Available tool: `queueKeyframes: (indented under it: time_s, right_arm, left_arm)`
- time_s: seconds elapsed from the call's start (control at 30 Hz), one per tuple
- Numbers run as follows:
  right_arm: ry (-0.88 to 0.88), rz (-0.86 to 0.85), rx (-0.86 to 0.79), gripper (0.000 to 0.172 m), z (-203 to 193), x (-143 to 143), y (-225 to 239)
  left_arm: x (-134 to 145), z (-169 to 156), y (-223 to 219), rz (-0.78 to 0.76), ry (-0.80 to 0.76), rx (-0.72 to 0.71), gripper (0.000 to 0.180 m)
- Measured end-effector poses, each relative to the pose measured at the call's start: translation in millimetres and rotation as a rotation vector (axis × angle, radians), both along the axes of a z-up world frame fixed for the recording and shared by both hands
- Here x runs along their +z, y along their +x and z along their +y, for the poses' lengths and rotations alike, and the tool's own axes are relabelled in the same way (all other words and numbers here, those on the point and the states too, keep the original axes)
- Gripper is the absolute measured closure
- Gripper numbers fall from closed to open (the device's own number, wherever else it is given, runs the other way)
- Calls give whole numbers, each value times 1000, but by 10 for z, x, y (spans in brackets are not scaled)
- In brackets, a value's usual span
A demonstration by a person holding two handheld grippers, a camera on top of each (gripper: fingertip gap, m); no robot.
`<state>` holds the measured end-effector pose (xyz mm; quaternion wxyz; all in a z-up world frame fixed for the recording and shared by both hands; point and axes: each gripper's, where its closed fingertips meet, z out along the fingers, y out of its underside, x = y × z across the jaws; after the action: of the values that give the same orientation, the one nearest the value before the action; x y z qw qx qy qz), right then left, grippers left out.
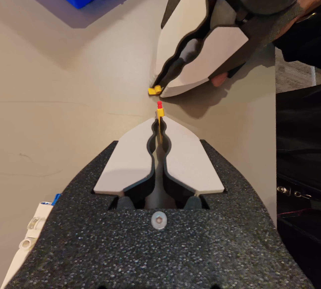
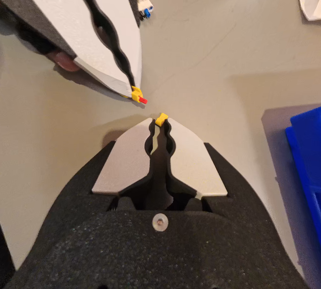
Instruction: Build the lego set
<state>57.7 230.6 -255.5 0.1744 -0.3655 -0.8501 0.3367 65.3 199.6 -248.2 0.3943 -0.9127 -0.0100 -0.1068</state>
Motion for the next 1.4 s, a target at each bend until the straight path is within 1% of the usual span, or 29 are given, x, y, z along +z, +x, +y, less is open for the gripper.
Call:
queueKeyframes:
  time_s: [0.07, 0.17, 0.27, 0.4, 0.57, 0.8, 1.13, 1.4]
  right_arm:
    - [-20, 74, 23, 162, -26, 96, -34]
    - [-111, 165, 64, 162, -74, 276, -63]
    - [-198, 189, 110, 162, -125, 361, -42]
    - [-241, 229, 176, 162, -171, 439, -2]
    - [-192, 242, 224, 162, -206, 399, 22]
    - [-191, 266, 240, 162, -230, 422, 33]
    - [-78, 396, 220, 161, -250, 431, 13]
    - [-102, 380, 216, 162, -257, 443, 17]
  left_arm:
    - [17, 0, 6, -29, 12, 2, 179]
    - [94, 16, 30, -100, 58, -1, 179]
    - [184, 26, 50, -185, 110, -6, 179]
    - [220, 15, 55, -230, 129, -18, 179]
    - [270, -2, 86, -289, 153, -45, 179]
    - [272, -17, 101, -321, 147, -57, 179]
    - [267, -34, 92, -349, 139, -51, 179]
    - [291, -46, 102, -379, 147, -58, 179]
